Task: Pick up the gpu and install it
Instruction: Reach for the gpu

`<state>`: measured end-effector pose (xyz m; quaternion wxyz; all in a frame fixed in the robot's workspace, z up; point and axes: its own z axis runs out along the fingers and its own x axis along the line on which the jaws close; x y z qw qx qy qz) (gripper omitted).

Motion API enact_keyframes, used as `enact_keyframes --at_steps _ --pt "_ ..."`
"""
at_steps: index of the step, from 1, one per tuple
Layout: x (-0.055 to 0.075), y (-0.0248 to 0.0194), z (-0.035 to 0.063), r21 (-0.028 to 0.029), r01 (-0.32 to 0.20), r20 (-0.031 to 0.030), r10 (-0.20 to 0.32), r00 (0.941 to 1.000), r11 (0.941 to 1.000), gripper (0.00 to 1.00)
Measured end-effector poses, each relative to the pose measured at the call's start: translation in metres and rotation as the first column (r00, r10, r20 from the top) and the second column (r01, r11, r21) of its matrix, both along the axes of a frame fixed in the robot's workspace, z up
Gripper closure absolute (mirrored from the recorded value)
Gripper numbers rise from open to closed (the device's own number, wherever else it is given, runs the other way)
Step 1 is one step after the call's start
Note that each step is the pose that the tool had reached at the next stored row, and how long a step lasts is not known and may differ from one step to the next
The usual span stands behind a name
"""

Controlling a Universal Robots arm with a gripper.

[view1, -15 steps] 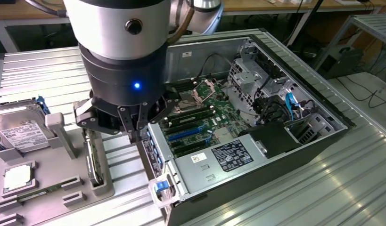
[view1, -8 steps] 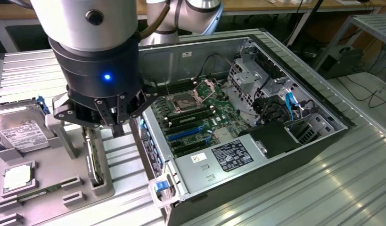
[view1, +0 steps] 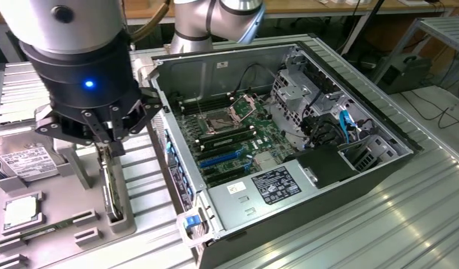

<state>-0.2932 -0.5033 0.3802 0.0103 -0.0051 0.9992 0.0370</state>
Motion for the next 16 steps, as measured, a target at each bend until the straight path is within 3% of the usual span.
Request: enact_keyframes --at_steps 1,3,7,8,12,16 --pt "-0.005 0.0015 -0.0011 0.0000 0.000 0.0000 0.000 1.0000 1.0000 0.89" --pt "-0.011 0.0085 -0.0029 -0.0002 0.000 -0.0002 0.000 1.0000 1.0000 0.89" --pt "-0.016 0.0260 -0.0073 -0.0001 0.000 0.0000 0.000 1.0000 1.0000 0.89" --pt "-0.019 0.0283 -0.0084 -0.0001 0.000 0.0000 0.000 1.0000 1.0000 0.89" --pt "-0.035 0.0289 -0.0126 -0.0001 0.000 0.0000 0.000 1.0000 1.0000 0.89" --pt "-0.039 0.0289 -0.0161 0.0000 0.000 0.0000 0.000 1.0000 1.0000 0.89"
